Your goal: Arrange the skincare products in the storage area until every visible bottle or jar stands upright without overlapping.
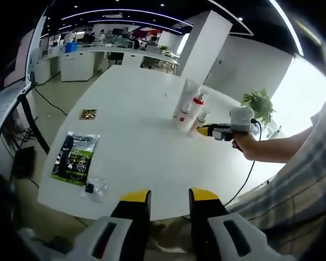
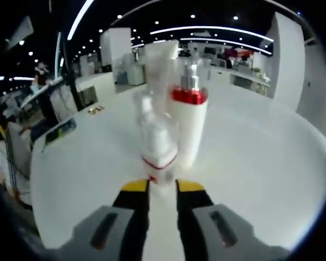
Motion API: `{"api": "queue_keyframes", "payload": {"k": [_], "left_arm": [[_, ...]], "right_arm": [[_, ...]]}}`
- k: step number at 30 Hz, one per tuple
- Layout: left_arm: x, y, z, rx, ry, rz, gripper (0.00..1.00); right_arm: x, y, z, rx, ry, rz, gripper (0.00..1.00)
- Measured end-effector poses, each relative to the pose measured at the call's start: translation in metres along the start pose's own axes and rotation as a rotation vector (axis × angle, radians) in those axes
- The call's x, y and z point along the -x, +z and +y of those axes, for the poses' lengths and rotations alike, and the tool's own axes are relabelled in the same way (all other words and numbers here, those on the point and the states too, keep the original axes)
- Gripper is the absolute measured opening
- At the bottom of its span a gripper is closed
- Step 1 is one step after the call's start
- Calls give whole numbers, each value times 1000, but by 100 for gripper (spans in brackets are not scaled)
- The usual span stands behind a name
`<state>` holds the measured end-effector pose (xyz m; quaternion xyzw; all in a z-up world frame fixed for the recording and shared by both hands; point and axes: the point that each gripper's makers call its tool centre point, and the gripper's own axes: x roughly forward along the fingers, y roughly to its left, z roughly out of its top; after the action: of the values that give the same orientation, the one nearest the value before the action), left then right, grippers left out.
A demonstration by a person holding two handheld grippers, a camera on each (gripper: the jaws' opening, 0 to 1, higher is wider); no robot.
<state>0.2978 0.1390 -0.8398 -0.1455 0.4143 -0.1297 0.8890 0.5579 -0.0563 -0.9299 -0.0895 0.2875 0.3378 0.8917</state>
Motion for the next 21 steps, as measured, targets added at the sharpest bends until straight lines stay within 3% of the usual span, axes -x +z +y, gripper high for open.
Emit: {"api": "queue_keyframes", "payload": {"k": [11,21], "left_arm": [[1,-7,-2,-1,5,22,28],[1,-8,-2,-12,7,38,28]], "right_arm": [[-8,5,2,20,24,-4,15],[-12,12,0,-48,19,-14,17]]}}
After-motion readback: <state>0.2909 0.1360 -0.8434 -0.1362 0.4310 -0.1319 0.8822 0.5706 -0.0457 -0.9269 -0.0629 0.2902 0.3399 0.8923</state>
